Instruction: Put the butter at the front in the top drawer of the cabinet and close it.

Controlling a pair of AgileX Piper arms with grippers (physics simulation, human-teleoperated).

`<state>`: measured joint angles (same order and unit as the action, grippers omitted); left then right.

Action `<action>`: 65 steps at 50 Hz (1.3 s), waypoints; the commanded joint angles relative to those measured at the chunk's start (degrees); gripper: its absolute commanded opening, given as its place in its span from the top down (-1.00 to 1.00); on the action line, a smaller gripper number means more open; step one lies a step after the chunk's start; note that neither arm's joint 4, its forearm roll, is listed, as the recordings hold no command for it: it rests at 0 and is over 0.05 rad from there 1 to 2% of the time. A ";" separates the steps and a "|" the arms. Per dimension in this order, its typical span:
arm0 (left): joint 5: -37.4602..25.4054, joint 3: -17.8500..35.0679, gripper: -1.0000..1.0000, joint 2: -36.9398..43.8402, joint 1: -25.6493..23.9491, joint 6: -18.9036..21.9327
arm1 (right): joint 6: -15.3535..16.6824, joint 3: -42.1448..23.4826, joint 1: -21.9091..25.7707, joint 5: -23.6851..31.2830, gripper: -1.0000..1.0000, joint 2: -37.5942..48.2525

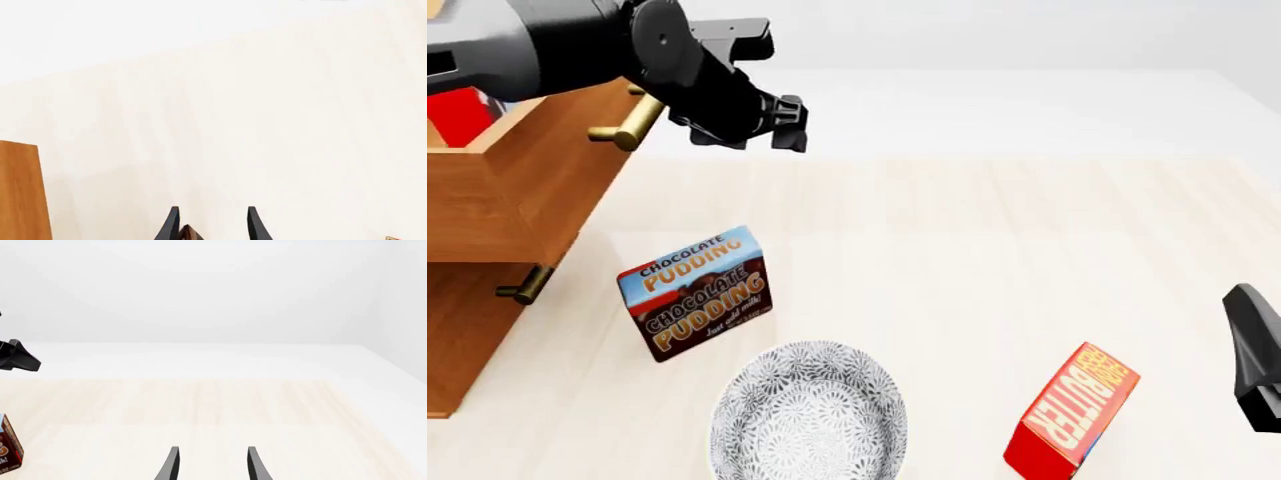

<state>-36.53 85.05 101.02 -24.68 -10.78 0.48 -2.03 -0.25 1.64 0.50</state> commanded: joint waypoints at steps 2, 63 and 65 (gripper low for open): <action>-0.56 -1.61 -1.00 -1.91 2.09 0.38 | -0.13 0.40 0.04 -0.02 -1.00 -0.40; -1.41 -9.54 -1.00 -9.55 13.42 3.38 | -0.13 0.40 0.05 -0.01 -1.00 -0.40; -1.31 -9.73 -1.00 -9.39 13.95 3.39 | -0.13 0.40 0.04 -0.02 -1.00 -0.40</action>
<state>-37.89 76.76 92.85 -12.77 -7.28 0.49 -2.03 -0.24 1.64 0.50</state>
